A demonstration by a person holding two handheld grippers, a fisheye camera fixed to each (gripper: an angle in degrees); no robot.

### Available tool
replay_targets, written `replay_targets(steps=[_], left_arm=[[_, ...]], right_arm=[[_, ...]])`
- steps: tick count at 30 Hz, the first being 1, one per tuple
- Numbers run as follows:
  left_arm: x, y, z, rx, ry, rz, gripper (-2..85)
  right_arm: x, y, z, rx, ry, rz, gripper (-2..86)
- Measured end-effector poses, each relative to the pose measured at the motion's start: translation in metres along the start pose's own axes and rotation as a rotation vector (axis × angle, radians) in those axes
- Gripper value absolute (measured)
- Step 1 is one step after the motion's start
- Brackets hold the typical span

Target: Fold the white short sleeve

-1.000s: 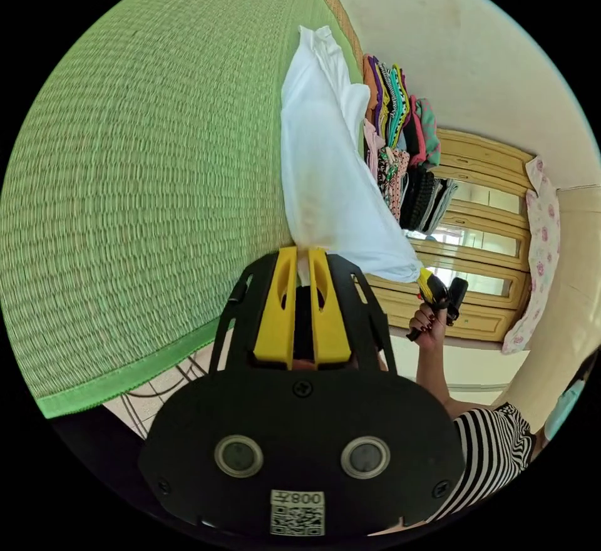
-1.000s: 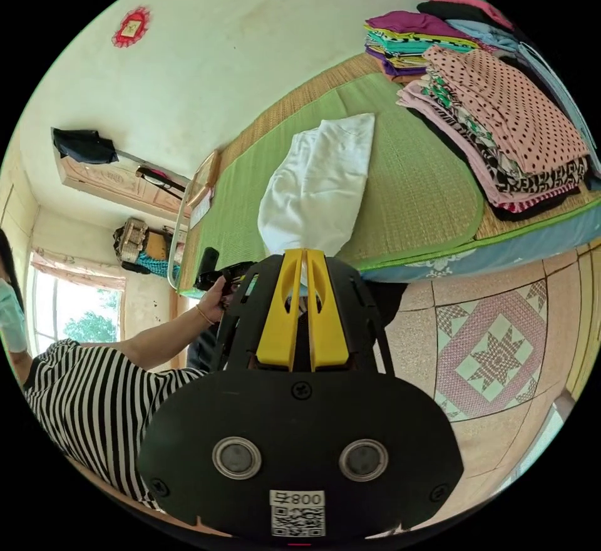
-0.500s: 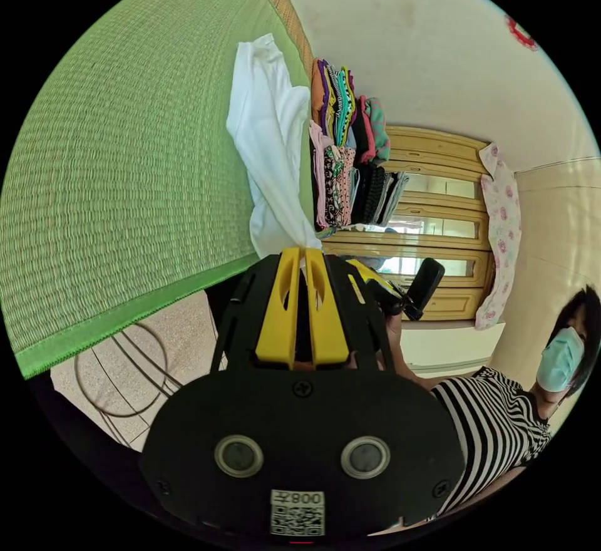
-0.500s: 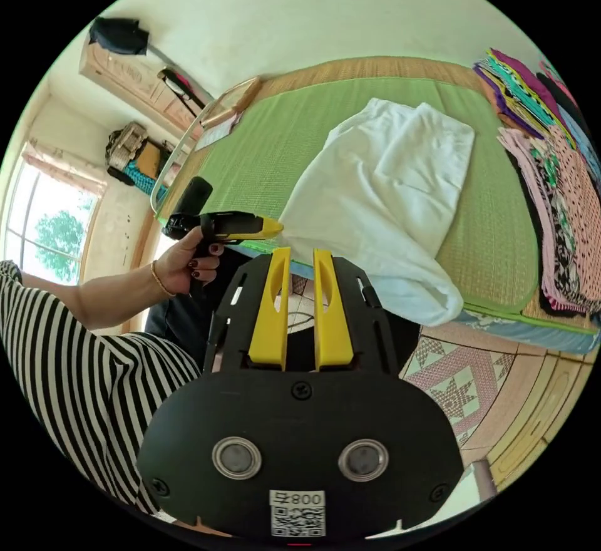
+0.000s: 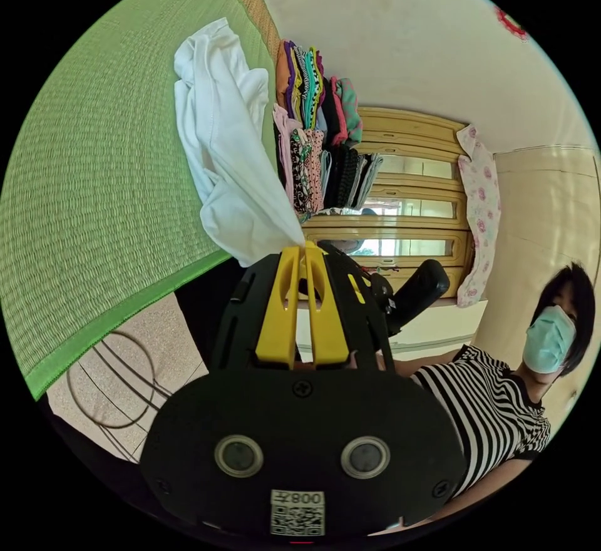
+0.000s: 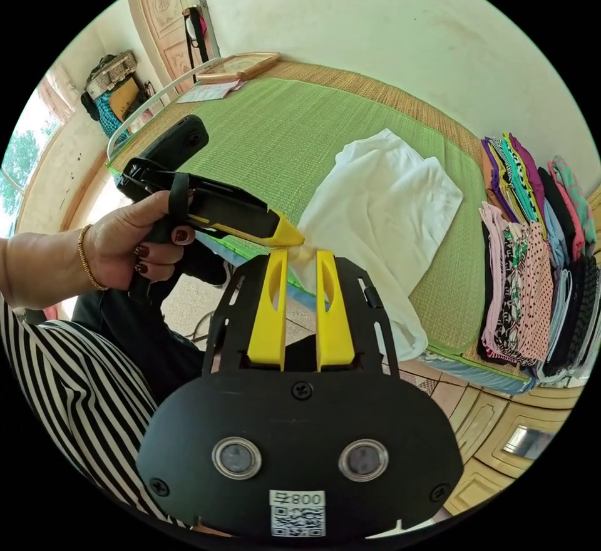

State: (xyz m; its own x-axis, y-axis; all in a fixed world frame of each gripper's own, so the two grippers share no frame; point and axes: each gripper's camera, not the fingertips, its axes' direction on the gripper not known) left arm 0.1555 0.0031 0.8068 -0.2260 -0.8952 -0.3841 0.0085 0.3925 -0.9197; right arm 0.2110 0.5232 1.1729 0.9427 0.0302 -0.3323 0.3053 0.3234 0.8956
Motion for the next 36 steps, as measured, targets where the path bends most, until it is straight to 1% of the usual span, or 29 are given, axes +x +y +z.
replay_targets(steps=[7, 13, 16, 23, 27, 34, 36], left_arm=[[0.026, -0.010, 0.007, -0.045, -0.022, 0.055, 1.9], [0.045, -0.037, -0.014, 0.034, -0.120, 0.079, 5.1], [0.050, -0.066, -0.019, 0.066, -0.155, 0.079, 7.1], [0.076, -0.151, 0.004, 0.015, -0.289, 0.095, 8.3], [0.083, -0.185, 0.016, -0.013, -0.383, 0.053, 8.8], [0.086, -0.207, 0.026, -0.020, -0.436, -0.030, 8.8], [0.087, -0.206, 0.028, -0.023, -0.442, -0.057, 6.5]], right_arm=[[-0.005, 0.018, -0.001, -0.009, -0.017, -0.012, 3.2], [0.012, 0.064, -0.035, 0.039, -0.075, 0.037, 2.5], [0.024, 0.088, -0.053, 0.062, -0.091, 0.071, 2.3], [0.042, 0.129, -0.083, 0.093, -0.132, 0.120, 2.2], [0.053, 0.153, -0.090, 0.083, -0.168, 0.139, 2.2], [0.075, 0.193, -0.094, 0.059, -0.243, 0.181, 2.1], [0.082, 0.209, -0.094, 0.051, -0.277, 0.202, 2.1]])
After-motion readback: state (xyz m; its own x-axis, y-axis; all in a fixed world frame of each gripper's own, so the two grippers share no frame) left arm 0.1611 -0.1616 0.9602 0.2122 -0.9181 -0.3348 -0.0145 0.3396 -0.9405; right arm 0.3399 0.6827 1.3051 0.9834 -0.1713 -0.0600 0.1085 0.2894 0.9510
